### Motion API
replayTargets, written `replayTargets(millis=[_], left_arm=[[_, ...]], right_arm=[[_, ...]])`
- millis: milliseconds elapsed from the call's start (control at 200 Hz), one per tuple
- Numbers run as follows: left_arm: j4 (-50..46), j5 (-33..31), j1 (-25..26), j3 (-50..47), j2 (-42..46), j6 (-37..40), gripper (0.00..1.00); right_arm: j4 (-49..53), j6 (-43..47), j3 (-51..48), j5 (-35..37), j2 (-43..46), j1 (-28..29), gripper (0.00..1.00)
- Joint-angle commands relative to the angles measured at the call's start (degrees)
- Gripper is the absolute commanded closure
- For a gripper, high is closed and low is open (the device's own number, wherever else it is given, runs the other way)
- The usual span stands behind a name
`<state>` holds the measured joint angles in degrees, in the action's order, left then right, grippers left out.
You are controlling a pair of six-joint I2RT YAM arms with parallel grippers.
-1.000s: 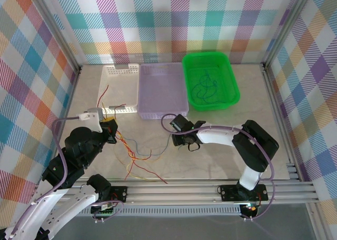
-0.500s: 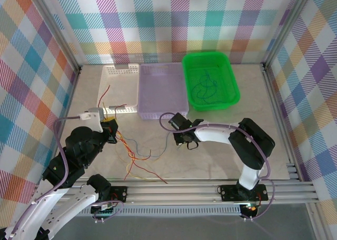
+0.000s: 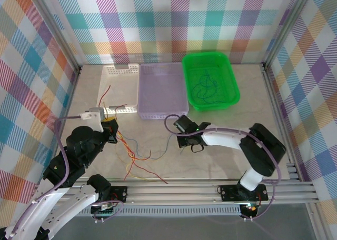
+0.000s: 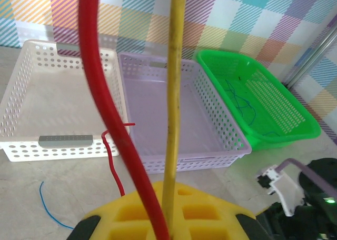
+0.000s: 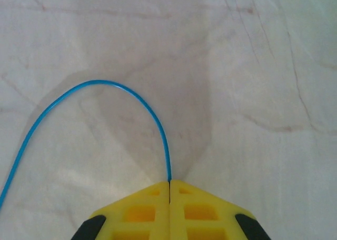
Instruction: Untangle the cables
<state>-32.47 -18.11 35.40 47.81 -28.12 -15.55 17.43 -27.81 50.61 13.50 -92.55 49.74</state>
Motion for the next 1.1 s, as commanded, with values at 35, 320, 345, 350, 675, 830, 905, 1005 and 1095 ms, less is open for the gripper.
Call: replayTargets(millis=[35,320,345,350,675,830,905,1005,1095], left_arm=[[1.3,-0.8,-0.6,-0.4,-0.2,0.7,1.00],[1.3,-0.8,-0.6,-0.4,-0.4,0.7,1.00],[1.3,-0.8,-0.6,-0.3,-0.4,0.7,1.00],[1.3,-0.8,-0.6,-0.4,-0.4,0.7,1.00],[1.3,-0.6,-0.6,-0.3,-0.6,0.7,1.00],[1.2,-0.5,-0.6,-0.3,-0.7,0.7,1.00],[1.2,-0.5,-0.6,-0.3,-0.9,0.7,1.00],[1.2,-0.4,-0.6,-0.3,-1.0,0.7,1.00],[1.2,-0.4,-0.6,-0.3,-1.1,0.8,1.00]], right_arm=[[2.9,1.2,1.4,-0.1,9.2,0.2,1.00],[8.3,2.1,3.6,2.1,21.9,0.1,1.00],[8.8,2.2,4.0,2.4,23.0,0.1,1.00],[9.0,2.2,4.1,2.4,23.2,0.1,1.00],[18.3,5.6,15.1,4.1,30.6,-2.4,1.00],[22.4,7.8,22.3,4.5,32.0,-4.6,1.00],[24.2,9.3,26.2,4.8,32.0,-5.6,1.00],[26.1,11.5,31.3,5.8,31.9,-6.7,1.00],[28.1,13.2,36.1,6.3,31.3,-8.2,1.00]])
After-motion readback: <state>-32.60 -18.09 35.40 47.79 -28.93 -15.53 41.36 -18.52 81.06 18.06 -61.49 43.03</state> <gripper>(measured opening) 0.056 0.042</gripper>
